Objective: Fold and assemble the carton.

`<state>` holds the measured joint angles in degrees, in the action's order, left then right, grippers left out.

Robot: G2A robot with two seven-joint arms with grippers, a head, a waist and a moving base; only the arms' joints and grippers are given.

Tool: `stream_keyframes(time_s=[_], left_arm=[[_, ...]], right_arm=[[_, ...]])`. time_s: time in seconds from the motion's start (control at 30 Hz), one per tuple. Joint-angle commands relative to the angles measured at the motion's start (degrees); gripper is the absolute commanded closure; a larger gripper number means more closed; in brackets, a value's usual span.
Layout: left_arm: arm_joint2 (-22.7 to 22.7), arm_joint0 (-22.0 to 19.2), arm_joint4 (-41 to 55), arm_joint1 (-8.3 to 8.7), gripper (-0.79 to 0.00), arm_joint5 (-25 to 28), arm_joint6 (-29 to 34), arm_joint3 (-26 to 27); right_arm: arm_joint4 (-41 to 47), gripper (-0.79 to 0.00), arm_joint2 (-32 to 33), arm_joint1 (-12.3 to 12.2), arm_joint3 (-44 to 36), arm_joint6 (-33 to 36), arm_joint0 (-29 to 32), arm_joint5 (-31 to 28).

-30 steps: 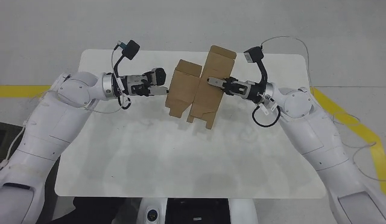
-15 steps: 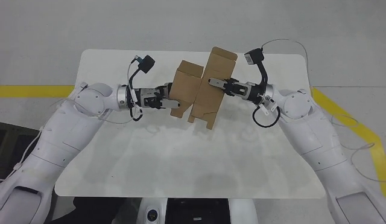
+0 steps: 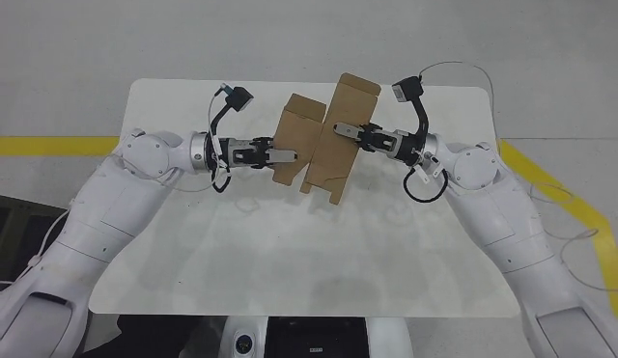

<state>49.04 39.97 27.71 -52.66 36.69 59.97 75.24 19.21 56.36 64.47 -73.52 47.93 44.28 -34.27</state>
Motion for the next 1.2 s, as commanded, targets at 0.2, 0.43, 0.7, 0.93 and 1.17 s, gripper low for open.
stream_keyframes(time_s=[0.2,0.43,0.7,0.93,1.17], left_arm=[[0.8,-0.2,1.9,-0.43,0.0,-1.3,2.0,-1.0],[2.0,-0.7,2.9,-0.47,0.0,-3.1,5.4,-1.2],[2.0,-5.0,1.4,-0.45,0.0,-14.0,15.9,-4.1],[1.5,-7.9,5.1,-0.93,0.0,-18.1,25.7,-7.7],[-0.4,-8.6,6.2,-1.24,0.0,-21.2,28.0,-7.8]], right_arm=[[0.3,-0.031,0.3,0.3,0.2,0.3,0.0,-0.2],[2.1,-0.785,2.0,0.3,0.5,-0.4,0.7,-3.0],[-0.8,-0.785,9.3,-2.2,-3.3,7.0,4.2,-1.8],[-1.8,-0.785,13.2,-4.1,-7.4,16.4,7.4,5.7],[5.1,-0.785,11.4,-4.0,-6.5,22.5,7.7,6.2]])
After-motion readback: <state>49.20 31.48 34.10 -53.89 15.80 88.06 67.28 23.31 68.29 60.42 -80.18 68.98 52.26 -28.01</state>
